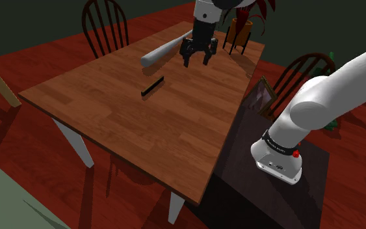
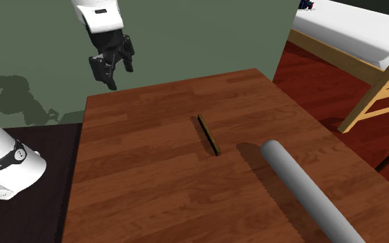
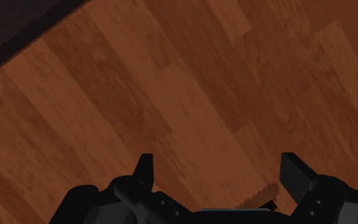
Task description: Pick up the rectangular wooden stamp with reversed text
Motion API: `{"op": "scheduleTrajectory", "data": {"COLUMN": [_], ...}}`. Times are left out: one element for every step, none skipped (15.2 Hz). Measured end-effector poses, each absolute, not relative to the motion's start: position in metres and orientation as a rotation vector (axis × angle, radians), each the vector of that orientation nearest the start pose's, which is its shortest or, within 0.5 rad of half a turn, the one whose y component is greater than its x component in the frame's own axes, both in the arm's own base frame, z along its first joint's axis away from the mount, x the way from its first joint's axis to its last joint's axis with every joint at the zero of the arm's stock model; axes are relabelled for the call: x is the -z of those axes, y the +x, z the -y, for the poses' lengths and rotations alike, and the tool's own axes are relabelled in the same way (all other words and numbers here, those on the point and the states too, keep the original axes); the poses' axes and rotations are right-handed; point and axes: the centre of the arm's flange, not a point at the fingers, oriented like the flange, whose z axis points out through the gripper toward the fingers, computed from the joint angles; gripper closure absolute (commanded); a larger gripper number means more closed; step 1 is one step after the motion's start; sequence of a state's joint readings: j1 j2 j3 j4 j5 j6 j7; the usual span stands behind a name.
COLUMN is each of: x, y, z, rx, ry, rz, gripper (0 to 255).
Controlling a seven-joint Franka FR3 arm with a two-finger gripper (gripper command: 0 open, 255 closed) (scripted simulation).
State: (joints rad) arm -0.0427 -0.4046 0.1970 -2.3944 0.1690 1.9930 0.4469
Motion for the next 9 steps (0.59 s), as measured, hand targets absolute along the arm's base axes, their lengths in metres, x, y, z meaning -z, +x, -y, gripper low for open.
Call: {"op": "scheduleTrajectory", "data": {"x": [-0.456, -0.447, -0.439, -0.432, -0.426, -0.419, -0.409, -0.403, -0.396], "y": [0.428, 0.439, 0.449, 0.461, 0.470, 0.482, 0.491, 0.501, 0.514], "z": [-0.080, -0.084, -0.090, -0.093, -0.097, -0.098, -0.100, -0.104, -0.104], "rx": [-0.036, -0.037, -0.038, -0.039, -0.040, -0.040, -0.042, -0.043, -0.043], "ry": [-3.004, -2.995, -2.983, -2.971, -2.958, -2.943, -2.929, -2.913, -2.895], "rz": [-0.632, -0.686, -0.740, -0.796, -0.849, -0.904, -0.958, -1.011, -1.065], "gripper": [0, 0, 0, 0, 0, 0, 0, 0, 0]}}
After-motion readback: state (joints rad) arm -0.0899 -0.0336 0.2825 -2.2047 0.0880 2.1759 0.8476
